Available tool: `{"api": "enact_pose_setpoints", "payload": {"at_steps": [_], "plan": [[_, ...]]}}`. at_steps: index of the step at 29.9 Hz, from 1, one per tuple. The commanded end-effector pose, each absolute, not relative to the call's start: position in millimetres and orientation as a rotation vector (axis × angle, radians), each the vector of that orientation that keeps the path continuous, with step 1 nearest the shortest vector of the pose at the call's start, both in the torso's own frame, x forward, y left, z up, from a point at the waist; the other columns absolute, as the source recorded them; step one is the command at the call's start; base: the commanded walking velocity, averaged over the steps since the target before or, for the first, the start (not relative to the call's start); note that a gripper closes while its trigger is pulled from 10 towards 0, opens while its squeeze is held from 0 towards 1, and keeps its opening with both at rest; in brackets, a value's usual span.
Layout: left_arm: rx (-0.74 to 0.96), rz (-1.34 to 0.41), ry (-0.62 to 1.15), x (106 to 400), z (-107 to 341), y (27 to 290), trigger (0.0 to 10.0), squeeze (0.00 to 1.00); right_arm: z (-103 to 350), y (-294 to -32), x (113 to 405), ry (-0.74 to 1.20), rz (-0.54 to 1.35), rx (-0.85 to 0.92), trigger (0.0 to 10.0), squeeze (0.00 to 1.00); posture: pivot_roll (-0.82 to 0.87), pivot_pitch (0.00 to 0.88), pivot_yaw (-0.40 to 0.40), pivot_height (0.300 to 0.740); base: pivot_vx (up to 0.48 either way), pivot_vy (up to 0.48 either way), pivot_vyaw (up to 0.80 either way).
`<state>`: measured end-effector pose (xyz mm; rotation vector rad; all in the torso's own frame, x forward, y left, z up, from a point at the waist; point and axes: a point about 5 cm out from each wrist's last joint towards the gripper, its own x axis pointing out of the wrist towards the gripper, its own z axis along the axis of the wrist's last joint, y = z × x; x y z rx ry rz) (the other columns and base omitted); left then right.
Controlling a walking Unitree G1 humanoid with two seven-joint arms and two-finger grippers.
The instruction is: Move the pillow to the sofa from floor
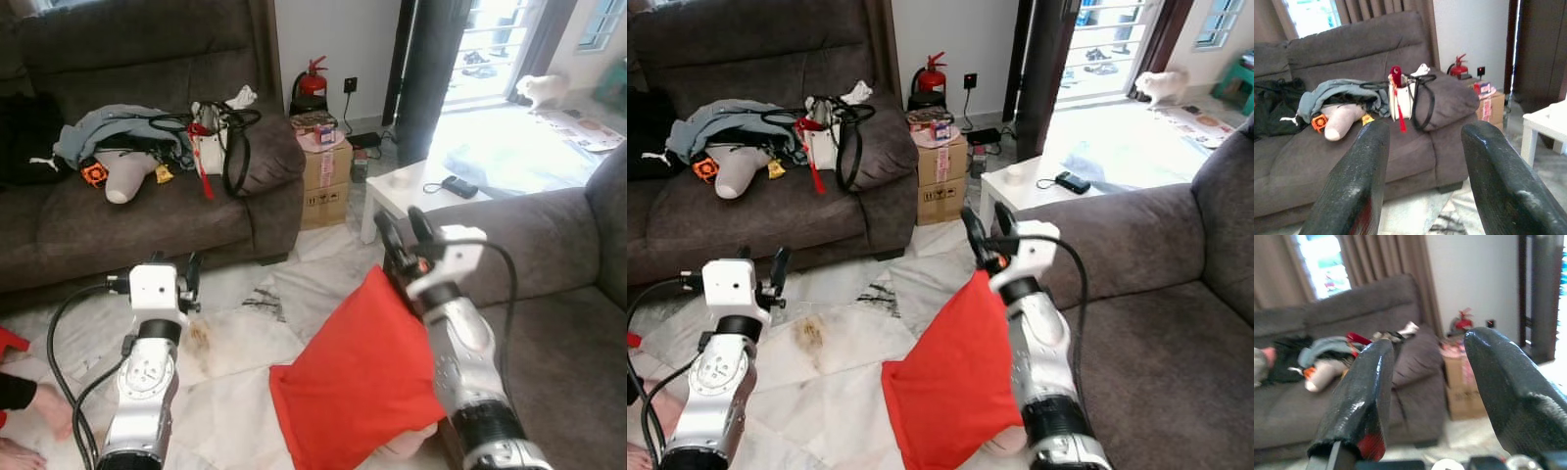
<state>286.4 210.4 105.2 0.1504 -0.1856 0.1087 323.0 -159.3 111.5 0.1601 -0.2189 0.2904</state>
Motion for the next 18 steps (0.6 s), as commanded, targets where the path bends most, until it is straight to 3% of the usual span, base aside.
{"api": "enact_pose_setpoints", "payload": {"at_steps": [1,10,18], "plan": [[0.167,0.137,-0.135,284,100,224,10.0,0.00,114,-167,322,-0.223,0.280,0.144,10.0,0.00,0.02,0.000,0.033,0.740,0.000,0.000,0.00],[0.222,0.139,-0.107,276,100,249,10.0,0.00,104,-222,312,-0.139,0.248,-0.026,10.0,0.00,0.00,0.000,0.032,0.740,0.000,0.000,0.00],[0.178,0.099,-0.176,274,114,230,10.0,0.00,102,-212,312,-0.139,0.276,-0.011,10.0,0.00,0.02,0.013,0.015,0.740,0.000,0.000,0.00]]}}
